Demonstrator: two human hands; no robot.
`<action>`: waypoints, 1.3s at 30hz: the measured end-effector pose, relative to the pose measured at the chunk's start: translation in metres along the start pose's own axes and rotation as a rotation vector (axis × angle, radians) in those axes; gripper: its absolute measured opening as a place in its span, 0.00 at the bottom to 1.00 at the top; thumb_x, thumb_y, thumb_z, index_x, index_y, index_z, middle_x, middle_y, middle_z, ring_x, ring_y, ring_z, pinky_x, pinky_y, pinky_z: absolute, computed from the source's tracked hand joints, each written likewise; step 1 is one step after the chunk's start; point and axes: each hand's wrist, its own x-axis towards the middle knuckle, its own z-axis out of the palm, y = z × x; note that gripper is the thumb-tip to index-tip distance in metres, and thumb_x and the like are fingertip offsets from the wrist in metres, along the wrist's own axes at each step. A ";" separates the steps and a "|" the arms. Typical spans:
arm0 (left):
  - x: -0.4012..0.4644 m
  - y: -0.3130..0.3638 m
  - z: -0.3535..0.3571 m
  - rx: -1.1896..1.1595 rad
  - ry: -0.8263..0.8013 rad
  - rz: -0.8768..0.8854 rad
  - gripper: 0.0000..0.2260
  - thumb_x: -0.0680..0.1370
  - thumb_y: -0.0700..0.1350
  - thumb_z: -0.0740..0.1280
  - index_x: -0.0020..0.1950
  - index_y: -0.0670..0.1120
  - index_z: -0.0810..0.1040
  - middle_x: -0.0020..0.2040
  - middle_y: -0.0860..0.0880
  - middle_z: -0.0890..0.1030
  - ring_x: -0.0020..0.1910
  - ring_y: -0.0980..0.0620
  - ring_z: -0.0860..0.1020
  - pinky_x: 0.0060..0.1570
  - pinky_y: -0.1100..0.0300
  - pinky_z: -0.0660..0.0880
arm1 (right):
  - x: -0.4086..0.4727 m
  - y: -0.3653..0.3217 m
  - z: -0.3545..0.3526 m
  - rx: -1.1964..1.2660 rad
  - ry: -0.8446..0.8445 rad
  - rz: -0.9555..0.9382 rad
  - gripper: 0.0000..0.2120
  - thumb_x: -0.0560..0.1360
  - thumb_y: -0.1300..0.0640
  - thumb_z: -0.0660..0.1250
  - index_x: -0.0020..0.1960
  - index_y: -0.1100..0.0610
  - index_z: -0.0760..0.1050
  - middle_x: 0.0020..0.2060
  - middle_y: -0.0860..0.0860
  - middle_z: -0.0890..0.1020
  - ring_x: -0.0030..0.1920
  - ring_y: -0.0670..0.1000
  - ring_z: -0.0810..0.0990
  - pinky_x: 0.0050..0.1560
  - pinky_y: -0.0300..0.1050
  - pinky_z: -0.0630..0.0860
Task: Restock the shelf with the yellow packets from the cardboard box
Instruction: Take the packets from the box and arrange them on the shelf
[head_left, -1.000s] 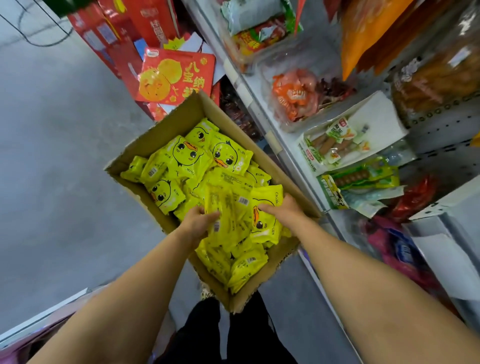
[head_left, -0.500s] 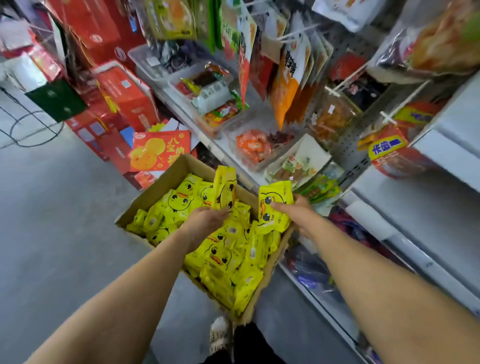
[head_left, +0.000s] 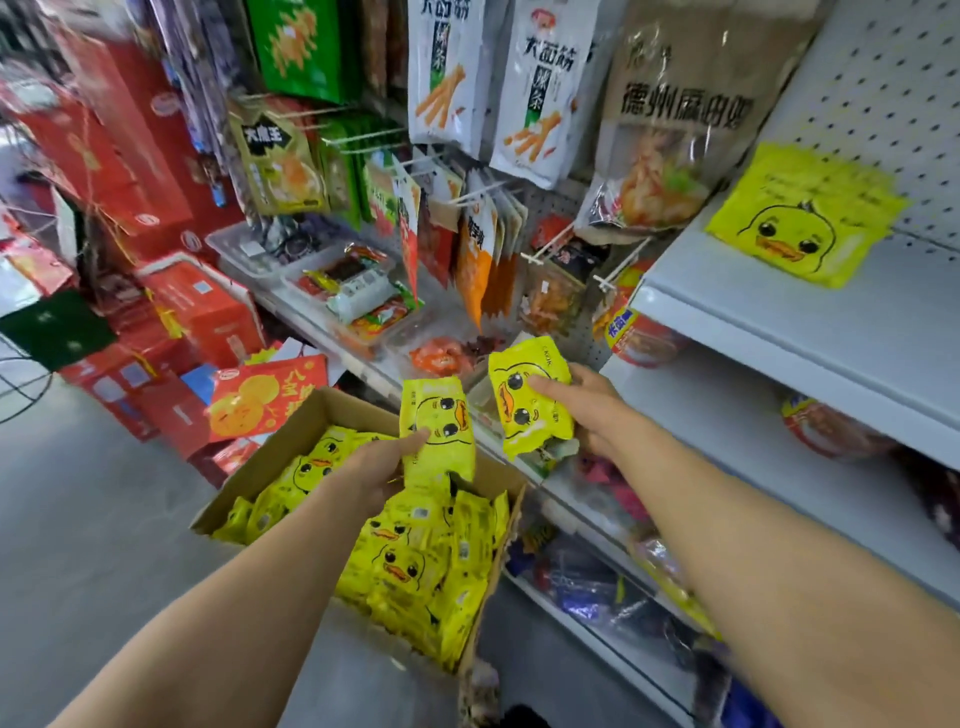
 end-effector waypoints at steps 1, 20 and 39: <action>-0.005 0.004 0.006 -0.070 -0.056 0.023 0.13 0.76 0.46 0.72 0.56 0.39 0.80 0.47 0.44 0.86 0.44 0.49 0.84 0.38 0.56 0.81 | -0.006 -0.007 -0.003 0.038 -0.015 0.003 0.15 0.71 0.58 0.77 0.55 0.56 0.78 0.53 0.57 0.85 0.50 0.57 0.85 0.53 0.59 0.81; -0.073 0.186 0.202 -0.176 -0.567 0.434 0.13 0.81 0.41 0.62 0.65 0.40 0.75 0.50 0.44 0.85 0.41 0.50 0.85 0.39 0.57 0.83 | -0.082 -0.199 -0.173 0.135 0.056 -0.248 0.10 0.77 0.59 0.70 0.58 0.58 0.78 0.45 0.55 0.86 0.40 0.52 0.86 0.38 0.47 0.83; -0.047 0.268 0.375 1.082 -0.516 0.734 0.29 0.70 0.47 0.77 0.69 0.47 0.73 0.64 0.50 0.78 0.63 0.49 0.76 0.65 0.56 0.69 | -0.096 -0.210 -0.332 -0.060 0.426 -0.330 0.17 0.70 0.64 0.76 0.57 0.54 0.78 0.46 0.52 0.87 0.44 0.53 0.86 0.44 0.48 0.82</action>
